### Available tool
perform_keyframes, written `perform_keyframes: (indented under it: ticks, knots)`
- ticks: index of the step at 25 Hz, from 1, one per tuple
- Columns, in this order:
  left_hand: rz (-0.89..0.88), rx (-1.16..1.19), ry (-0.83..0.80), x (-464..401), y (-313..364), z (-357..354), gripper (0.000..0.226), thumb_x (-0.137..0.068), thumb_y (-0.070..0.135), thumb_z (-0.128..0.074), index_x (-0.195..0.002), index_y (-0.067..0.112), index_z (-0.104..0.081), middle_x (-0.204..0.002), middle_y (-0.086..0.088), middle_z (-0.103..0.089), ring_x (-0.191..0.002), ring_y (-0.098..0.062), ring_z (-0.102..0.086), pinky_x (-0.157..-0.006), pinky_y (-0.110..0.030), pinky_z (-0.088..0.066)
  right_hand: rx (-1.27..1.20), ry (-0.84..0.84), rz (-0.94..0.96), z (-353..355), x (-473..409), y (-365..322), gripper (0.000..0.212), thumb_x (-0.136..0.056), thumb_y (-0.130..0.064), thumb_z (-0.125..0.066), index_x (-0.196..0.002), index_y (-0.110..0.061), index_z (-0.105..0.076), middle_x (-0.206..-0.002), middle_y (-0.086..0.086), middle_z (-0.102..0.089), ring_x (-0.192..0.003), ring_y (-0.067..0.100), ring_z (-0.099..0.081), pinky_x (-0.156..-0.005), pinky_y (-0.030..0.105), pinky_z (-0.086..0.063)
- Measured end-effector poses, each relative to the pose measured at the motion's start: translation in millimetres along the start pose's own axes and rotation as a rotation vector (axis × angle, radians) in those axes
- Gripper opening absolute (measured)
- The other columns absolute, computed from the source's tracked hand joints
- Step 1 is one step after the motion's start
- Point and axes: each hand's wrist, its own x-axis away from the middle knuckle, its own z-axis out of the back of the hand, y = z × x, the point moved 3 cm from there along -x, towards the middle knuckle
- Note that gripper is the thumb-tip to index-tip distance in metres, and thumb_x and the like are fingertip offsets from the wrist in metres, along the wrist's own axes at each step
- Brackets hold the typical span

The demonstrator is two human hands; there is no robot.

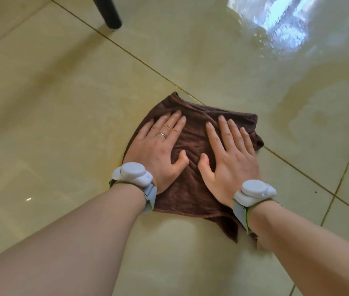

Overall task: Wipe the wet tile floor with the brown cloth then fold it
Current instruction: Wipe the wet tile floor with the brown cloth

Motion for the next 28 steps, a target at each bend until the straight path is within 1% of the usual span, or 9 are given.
perform_keyframes:
  ticks: [2,6,9,12,14,17,21,25,28]
  knots:
    - [0.001,0.007,-0.003,-1,3,-2,0.074,-0.094,0.05,-0.033,-0.161,0.023,-0.023,-0.169,0.006,-0.017,-0.155,-0.013,-0.016,-0.126,-0.035,-0.009,0.014,0.003,0.01,-2,-4,2,0.07,-0.096,-0.048,-0.036,-0.162,-0.024,-0.031,-0.171,0.006,-0.024,-0.159,0.023,-0.017,-0.13,0.042,-0.01]
    - [0.103,-0.014,0.004,30,6,-1,0.073,-0.095,0.051,-0.026,-0.162,0.023,-0.019,-0.169,0.006,-0.014,-0.156,-0.012,-0.013,-0.127,-0.035,-0.007,0.012,-0.01,0.095,-3,0,-4,0.069,-0.097,-0.05,-0.03,-0.162,-0.025,-0.032,-0.17,0.006,-0.025,-0.158,0.022,-0.018,-0.13,0.042,-0.009]
    - [0.207,-0.019,0.011,86,11,-1,0.073,-0.097,0.051,-0.025,-0.163,0.022,-0.016,-0.17,0.007,-0.011,-0.156,-0.012,-0.01,-0.127,-0.036,-0.007,-0.002,-0.057,0.249,-3,23,-21,0.068,-0.099,-0.049,-0.031,-0.162,-0.024,-0.032,-0.17,0.006,-0.024,-0.158,0.023,-0.019,-0.13,0.042,-0.009]
    - [0.286,-0.022,0.008,143,10,2,0.072,-0.097,0.049,-0.028,-0.162,0.022,-0.017,-0.17,0.008,-0.011,-0.156,-0.01,-0.01,-0.127,-0.037,-0.009,-0.015,-0.081,0.325,-2,63,-47,0.069,-0.098,-0.047,-0.038,-0.161,-0.021,-0.034,-0.17,0.009,-0.025,-0.158,0.026,-0.02,-0.13,0.043,-0.011]
    - [0.31,-0.042,-0.002,169,10,2,0.071,-0.097,0.048,-0.031,-0.162,0.022,-0.017,-0.169,0.009,-0.012,-0.156,-0.01,-0.011,-0.127,-0.037,-0.011,-0.017,-0.119,0.362,-2,87,-59,0.07,-0.098,-0.047,-0.04,-0.162,-0.02,-0.032,-0.171,0.009,-0.023,-0.159,0.025,-0.017,-0.13,0.044,-0.013]
    - [0.312,-0.043,-0.01,179,8,4,0.073,-0.096,0.049,-0.033,-0.162,0.023,-0.017,-0.169,0.01,-0.01,-0.156,-0.008,-0.009,-0.127,-0.037,-0.01,-0.01,-0.167,0.403,0,93,-62,0.071,-0.1,-0.051,-0.037,-0.164,-0.025,-0.024,-0.173,0.004,-0.014,-0.16,0.021,-0.008,-0.13,0.043,-0.009]
    - [0.335,-0.034,0.007,150,-14,7,0.075,-0.095,0.052,-0.031,-0.163,0.025,-0.015,-0.17,0.01,-0.01,-0.156,-0.007,-0.006,-0.127,-0.035,-0.007,-0.025,-0.173,0.477,-5,45,-65,0.071,-0.098,-0.053,-0.037,-0.163,-0.026,-0.027,-0.172,0.004,-0.018,-0.16,0.02,-0.013,-0.13,0.041,-0.01]
    - [0.419,-0.048,0.081,101,-51,13,0.075,-0.094,0.053,-0.026,-0.162,0.023,-0.019,-0.169,0.008,-0.013,-0.156,-0.01,-0.011,-0.127,-0.035,-0.007,-0.009,-0.145,0.538,-14,-33,-81,0.071,-0.097,-0.052,-0.038,-0.162,-0.025,-0.031,-0.17,0.006,-0.024,-0.158,0.024,-0.02,-0.13,0.037,-0.006]
    - [0.464,-0.059,0.12,60,-80,13,0.075,-0.093,0.052,-0.024,-0.162,0.022,-0.02,-0.169,0.007,-0.017,-0.156,-0.011,-0.013,-0.127,-0.036,-0.009,0.017,-0.155,0.548,-24,-89,-93,0.07,-0.098,-0.053,-0.035,-0.163,-0.027,-0.028,-0.171,0.006,-0.022,-0.158,0.024,-0.017,-0.13,0.036,-0.002]
